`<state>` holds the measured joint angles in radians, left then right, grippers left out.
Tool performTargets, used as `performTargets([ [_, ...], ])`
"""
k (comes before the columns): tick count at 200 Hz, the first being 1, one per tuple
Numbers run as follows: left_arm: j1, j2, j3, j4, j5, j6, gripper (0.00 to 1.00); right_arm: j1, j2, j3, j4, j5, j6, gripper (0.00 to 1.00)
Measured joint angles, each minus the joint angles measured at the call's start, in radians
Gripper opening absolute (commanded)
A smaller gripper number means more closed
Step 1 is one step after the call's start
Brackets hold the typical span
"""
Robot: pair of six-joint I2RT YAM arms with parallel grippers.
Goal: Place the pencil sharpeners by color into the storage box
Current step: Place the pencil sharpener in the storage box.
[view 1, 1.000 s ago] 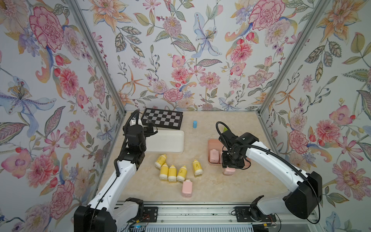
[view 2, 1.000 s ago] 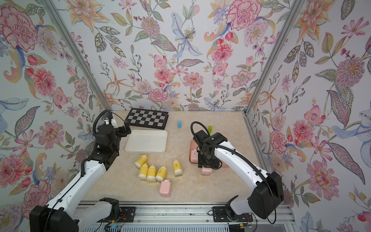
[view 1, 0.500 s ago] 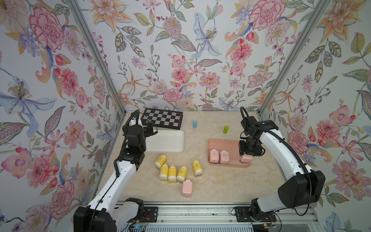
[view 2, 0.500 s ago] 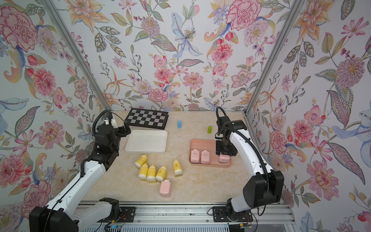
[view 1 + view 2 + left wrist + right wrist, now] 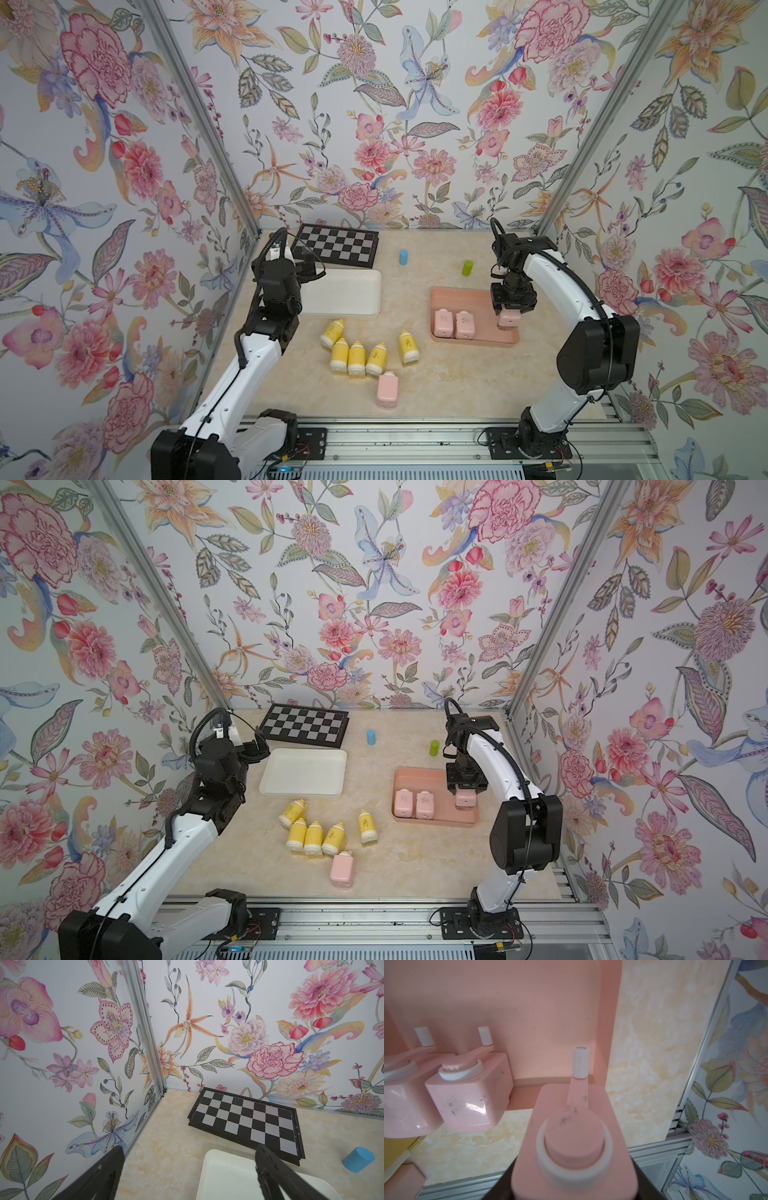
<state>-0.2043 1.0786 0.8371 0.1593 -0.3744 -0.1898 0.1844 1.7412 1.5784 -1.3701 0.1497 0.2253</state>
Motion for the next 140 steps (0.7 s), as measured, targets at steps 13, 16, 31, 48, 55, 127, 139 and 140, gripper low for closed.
performTargets([
  [13, 0.000, 0.000, 0.000, 0.000, 0.000, 0.000, 0.99, 0.000, 0.035, 0.025, 0.003, 0.009, -0.006, 0.42],
  [16, 0.000, 0.000, 0.000, 0.000, 0.000, 0.000, 1.00, 0.000, 0.042, 0.030, 0.004, 0.010, -0.008, 0.42],
  [31, 0.000, 0.000, 0.000, 0.000, 0.000, 0.001, 0.99, 0.000, 0.067, 0.048, 0.013, 0.019, -0.014, 0.41],
  [48, 0.000, 0.000, 0.000, 0.000, 0.000, 0.001, 1.00, 0.000, 0.085, 0.060, 0.020, 0.029, -0.022, 0.41],
  [55, 0.000, 0.000, 0.000, 0.000, 0.000, 0.001, 0.99, 0.000, 0.091, 0.060, 0.024, 0.035, -0.025, 0.41],
  [127, 0.000, 0.000, 0.000, 0.002, 0.000, 0.001, 0.99, 0.000, 0.125, 0.045, 0.077, 0.053, -0.039, 0.42],
  [139, 0.000, -0.002, 0.000, 0.002, 0.000, 0.001, 0.99, 0.000, 0.127, 0.036, 0.087, 0.053, -0.039, 0.42],
  [140, 0.000, -0.002, 0.000, 0.002, 0.000, 0.001, 0.99, 0.000, 0.127, 0.035, 0.089, 0.053, -0.039, 0.42],
])
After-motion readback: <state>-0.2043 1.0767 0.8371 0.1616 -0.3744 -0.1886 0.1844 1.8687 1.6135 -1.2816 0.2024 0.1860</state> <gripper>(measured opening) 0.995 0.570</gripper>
